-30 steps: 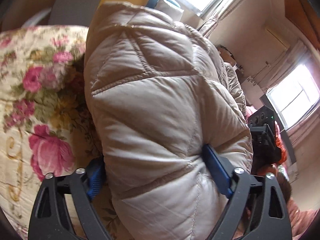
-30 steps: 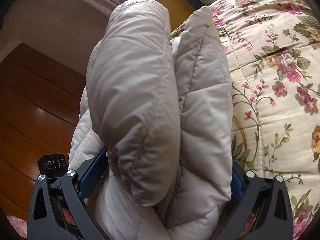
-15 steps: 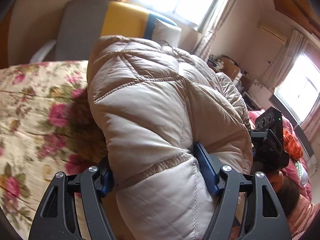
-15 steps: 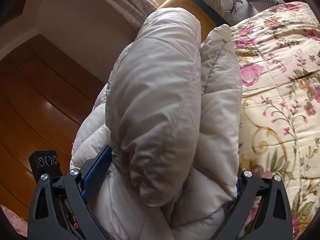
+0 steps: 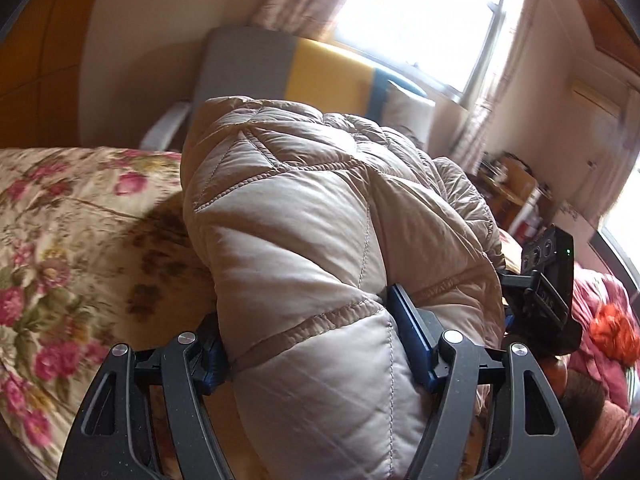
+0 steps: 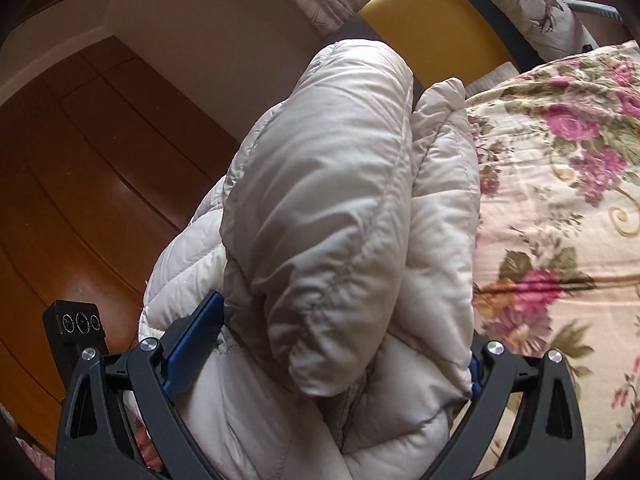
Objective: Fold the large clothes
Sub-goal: 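Lower the folded jacket bundle onto the bedspread with both tools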
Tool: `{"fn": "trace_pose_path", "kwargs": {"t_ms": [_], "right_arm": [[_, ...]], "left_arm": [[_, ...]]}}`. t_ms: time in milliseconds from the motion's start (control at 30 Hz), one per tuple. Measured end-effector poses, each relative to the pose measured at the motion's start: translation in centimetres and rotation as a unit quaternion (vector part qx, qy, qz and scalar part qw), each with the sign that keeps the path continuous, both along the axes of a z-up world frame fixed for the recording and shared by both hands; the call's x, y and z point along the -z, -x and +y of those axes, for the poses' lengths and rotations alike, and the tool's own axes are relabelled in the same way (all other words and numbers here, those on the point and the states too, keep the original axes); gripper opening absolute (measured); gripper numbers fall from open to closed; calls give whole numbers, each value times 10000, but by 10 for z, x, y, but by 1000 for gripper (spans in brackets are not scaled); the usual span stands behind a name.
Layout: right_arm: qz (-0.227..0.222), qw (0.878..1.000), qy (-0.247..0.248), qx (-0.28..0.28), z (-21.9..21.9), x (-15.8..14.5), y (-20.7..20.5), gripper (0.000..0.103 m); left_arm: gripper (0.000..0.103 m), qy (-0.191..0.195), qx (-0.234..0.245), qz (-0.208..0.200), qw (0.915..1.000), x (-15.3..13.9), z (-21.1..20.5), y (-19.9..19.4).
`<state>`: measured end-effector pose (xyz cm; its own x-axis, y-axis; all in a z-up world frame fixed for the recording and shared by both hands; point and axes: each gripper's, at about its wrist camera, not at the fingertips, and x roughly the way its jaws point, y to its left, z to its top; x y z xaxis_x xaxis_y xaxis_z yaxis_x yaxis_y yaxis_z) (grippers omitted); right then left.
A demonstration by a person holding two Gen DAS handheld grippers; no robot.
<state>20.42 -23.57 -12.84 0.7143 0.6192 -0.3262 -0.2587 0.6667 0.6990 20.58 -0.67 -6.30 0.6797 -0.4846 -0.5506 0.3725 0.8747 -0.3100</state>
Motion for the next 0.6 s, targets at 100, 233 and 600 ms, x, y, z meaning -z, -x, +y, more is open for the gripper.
{"fn": "trace_pose_path", "kwargs": {"t_ms": [100, 233, 600], "right_arm": [[46, 9999, 72, -60, 21, 1, -29, 98], [105, 9992, 357, 135, 36, 5, -48, 98], [-498, 9634, 2064, 1639, 47, -54, 11, 101]], "left_arm": [[69, 10, -230, -24, 9997, 5, 15, -18], [76, -136, -403, 190, 9989, 27, 25, -43], [91, 476, -652, 140, 9966, 59, 33, -28]]}}
